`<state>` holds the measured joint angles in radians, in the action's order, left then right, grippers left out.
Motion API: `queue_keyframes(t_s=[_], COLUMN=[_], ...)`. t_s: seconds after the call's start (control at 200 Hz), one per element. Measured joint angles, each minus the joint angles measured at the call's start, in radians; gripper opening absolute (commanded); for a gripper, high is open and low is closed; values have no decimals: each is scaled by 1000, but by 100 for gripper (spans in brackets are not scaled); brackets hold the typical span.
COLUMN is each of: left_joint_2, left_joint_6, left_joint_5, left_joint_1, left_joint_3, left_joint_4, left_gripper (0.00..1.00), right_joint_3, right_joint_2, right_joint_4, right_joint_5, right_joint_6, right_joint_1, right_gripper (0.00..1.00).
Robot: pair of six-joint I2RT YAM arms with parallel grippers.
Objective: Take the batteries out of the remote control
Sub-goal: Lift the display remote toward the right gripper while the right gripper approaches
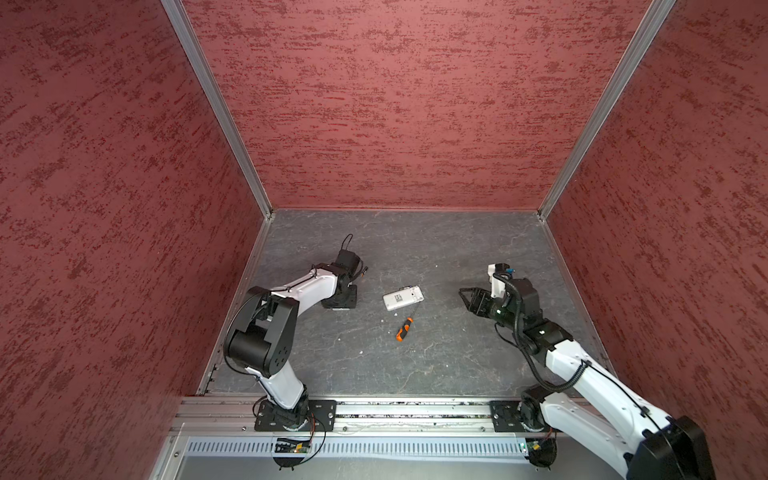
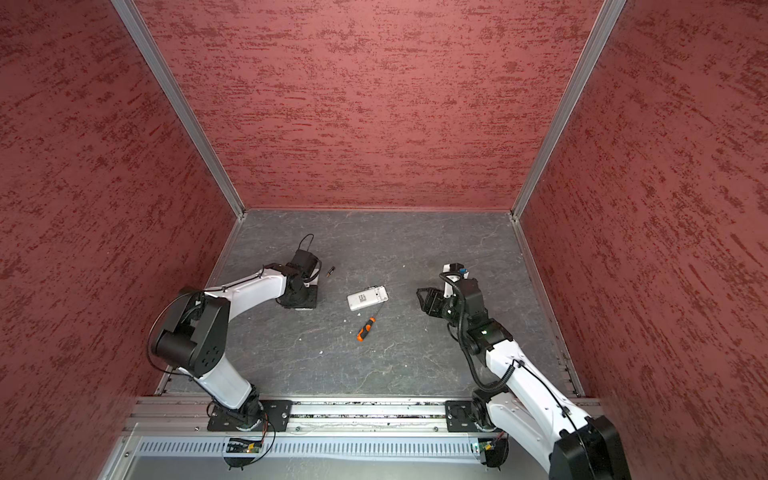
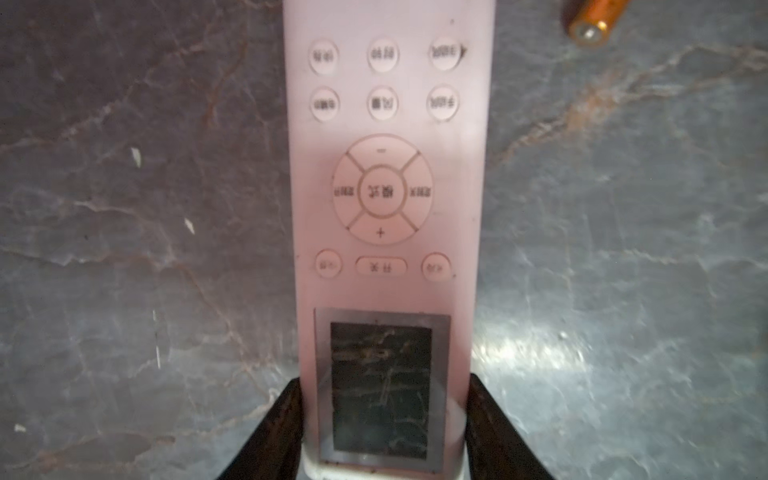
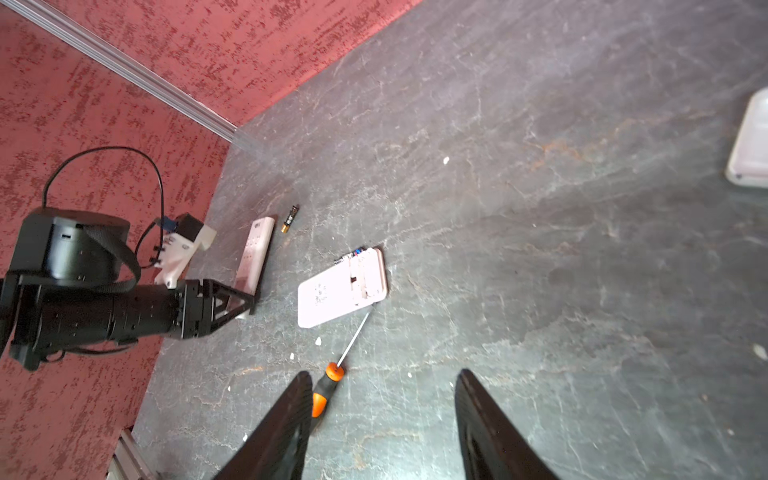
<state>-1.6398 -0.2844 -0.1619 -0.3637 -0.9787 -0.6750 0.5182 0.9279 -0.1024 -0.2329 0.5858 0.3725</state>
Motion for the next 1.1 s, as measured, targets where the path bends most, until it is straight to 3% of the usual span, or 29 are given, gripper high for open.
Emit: queue_keyframes(t_s=[0.301,0.611,0.857,1.097], left_joint_2=[153,284,244,125], left_joint_6=[-117,-265,-296,-298], left_joint_5=[-5,-64,-87,-97], left_joint_1=[-129,-365,-549,-645], left_joint_3=[64,91,11,-85], left_joint_4=[-31,-75,-53,-18], left_gripper=[28,28,27,27], right_joint_3=[52,94,108,148], right_joint_2=[121,246,338,405], right_joint_4=[45,175,343,428], right_joint_5=[-92,-232,-349,-427], right_joint_6=[-4,23,113,148], right_joint_1=[2,3,4,4], right_gripper=[55,59,61,62])
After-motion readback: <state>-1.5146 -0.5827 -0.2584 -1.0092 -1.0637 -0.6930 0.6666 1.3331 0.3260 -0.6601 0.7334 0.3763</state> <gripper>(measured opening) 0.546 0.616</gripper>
